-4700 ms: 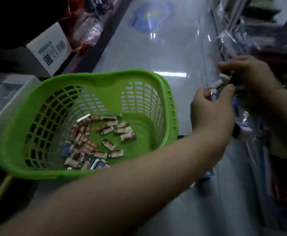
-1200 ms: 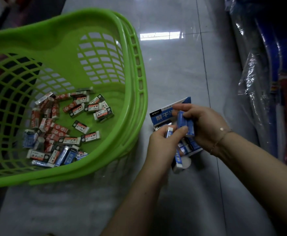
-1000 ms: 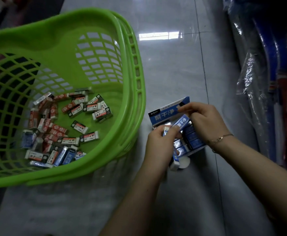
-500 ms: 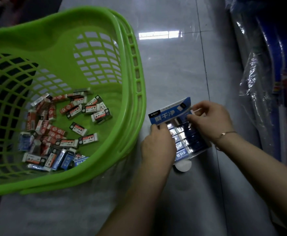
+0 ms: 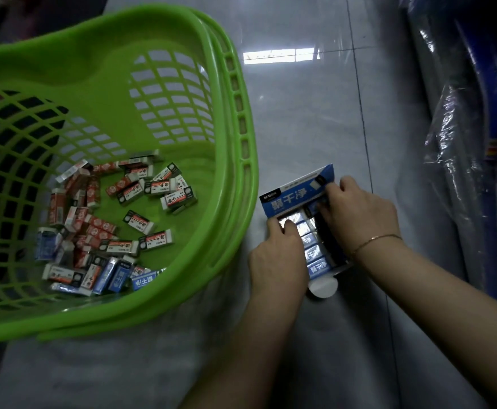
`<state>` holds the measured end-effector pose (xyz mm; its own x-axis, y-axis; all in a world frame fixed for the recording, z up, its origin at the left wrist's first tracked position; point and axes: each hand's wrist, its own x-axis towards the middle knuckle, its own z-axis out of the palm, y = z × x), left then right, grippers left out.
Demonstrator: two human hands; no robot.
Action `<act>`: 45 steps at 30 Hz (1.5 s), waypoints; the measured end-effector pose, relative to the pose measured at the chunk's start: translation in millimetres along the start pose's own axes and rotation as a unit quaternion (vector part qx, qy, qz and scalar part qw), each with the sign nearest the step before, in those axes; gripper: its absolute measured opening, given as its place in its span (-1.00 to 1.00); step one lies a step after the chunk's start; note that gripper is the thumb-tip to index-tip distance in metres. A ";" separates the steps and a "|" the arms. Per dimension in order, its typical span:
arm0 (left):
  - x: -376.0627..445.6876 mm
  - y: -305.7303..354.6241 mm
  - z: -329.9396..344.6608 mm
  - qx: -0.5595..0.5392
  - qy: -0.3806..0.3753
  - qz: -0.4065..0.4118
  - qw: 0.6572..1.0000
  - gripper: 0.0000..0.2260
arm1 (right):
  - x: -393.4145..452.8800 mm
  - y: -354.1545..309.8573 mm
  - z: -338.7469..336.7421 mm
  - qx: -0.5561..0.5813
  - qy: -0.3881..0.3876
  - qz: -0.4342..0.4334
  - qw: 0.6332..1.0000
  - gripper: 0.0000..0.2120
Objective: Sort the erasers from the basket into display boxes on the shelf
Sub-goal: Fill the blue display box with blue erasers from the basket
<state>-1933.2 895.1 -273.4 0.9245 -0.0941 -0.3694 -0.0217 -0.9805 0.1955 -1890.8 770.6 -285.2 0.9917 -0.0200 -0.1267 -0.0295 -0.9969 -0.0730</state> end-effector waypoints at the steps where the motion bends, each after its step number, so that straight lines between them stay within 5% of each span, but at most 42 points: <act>1: -0.2 -0.2 0.2 0.001 0.001 0.002 1.000 -0.64 | 1.3 -0.1 0.6 -0.006 -0.007 0.002 1.000 -0.83; 9: 0.6 -2.7 2.8 0.002 0.022 0.026 0.999 -0.70 | 4.5 2.4 3.0 0.009 -0.022 0.000 1.000 -0.81; 12: -6.0 -7.0 5.6 -0.080 0.077 0.075 0.991 -0.81 | 3.2 5.3 -5.4 0.177 -0.053 0.048 0.982 -0.85; 14: -13.1 -7.1 10.8 -0.212 0.113 0.078 0.968 -0.91 | 0.7 4.5 -15.8 0.405 -0.096 0.138 0.899 -0.81; 15: -15.9 -4.8 11.7 -0.311 0.097 0.041 0.944 -0.94 | -0.6 3.2 -21.4 0.524 -0.126 0.194 0.820 -0.79; 16: -17.3 -1.4 10.7 -0.432 0.065 -0.011 0.899 -0.91 | -2.1 1.8 -26.7 0.624 -0.155 0.237 0.728 -0.77; 18: -16.7 4.8 6.8 -0.651 -0.016 -0.121 0.749 -0.85 | -5.1 0.9 -34.6 0.751 -0.185 0.264 0.576 -0.75; 20: -14.5 7.4 2.5 -0.742 -0.073 -0.178 0.642 -0.81 | -8.3 0.8 -40.0 0.789 -0.200 0.264 0.517 -0.75; 23: -15.9 8.1 1.8 -0.758 -0.085 -0.156 0.628 -0.77 | -13.8 -0.7 -43.0 0.807 -0.218 0.260 0.483 -0.77; 29: -13.3 4.7 -0.8 -0.816 -0.121 -0.186 0.534 -0.80 | -22.4 -2.5 -40.5 0.776 -0.188 0.265 0.540 -0.72; 33: -15.3 3.0 -2.1 -0.850 -0.163 -0.189 0.464 -0.82 | -31.0 -3.0 -39.6 0.752 -0.265 0.231 0.558 -0.83; 38: -19.3 -3.4 3.6 -0.720 -0.127 -0.174 0.660 -0.81 | -35.0 -9.7 -39.6 0.722 -0.268 0.227 0.596 -0.80; 43: -18.9 -13.9 19.1 -0.606 0.053 -0.203 0.767 -0.87 | -21.6 -6.9 -28.3 0.491 -0.226 0.153 0.827 -0.66; 45: -17.0 -17.3 23.7 -0.576 0.065 -0.197 0.791 -0.84 | -14.6 -10.1 -22.7 0.435 -0.183 0.127 0.872 -0.75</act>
<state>-1957.6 909.6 -292.0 0.8056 0.2723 -0.5262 0.5701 -0.1144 0.8136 -1902.2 779.3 -260.1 0.8376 -0.0478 -0.5443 -0.4843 -0.5258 -0.6992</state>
